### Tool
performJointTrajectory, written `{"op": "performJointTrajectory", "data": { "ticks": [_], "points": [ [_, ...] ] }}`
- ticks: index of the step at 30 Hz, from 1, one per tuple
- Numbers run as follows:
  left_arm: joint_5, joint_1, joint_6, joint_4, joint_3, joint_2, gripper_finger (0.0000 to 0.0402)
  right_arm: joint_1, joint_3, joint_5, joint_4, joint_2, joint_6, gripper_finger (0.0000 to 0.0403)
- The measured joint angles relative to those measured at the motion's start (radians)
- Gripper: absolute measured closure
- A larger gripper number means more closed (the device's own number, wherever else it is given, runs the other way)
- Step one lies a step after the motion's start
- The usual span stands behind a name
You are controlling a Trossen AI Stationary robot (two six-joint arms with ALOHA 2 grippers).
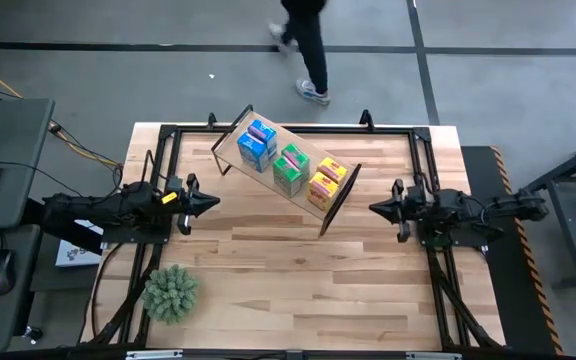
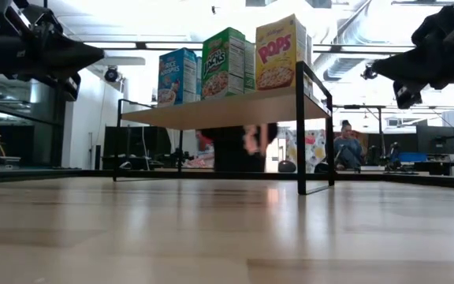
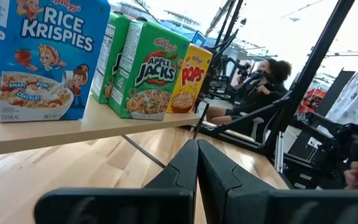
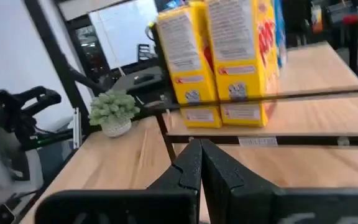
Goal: Stack cereal on shelf
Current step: Return to Home Position
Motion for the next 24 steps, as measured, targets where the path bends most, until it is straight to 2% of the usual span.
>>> {"op": "performJointTrajectory", "data": {
  "ticks": [5,24],
  "points": [
    [0.000,0.000,0.000,-0.001,0.000,0.000,0.0402,-0.008,0.001,-0.005,-0.001,0.010,0.049,0.0403],
    [0.000,0.000,0.000,-0.003,0.000,0.000,0.0402,-0.008,0.002,-0.004,-0.005,0.010,0.041,0.0403]
  ]
}}
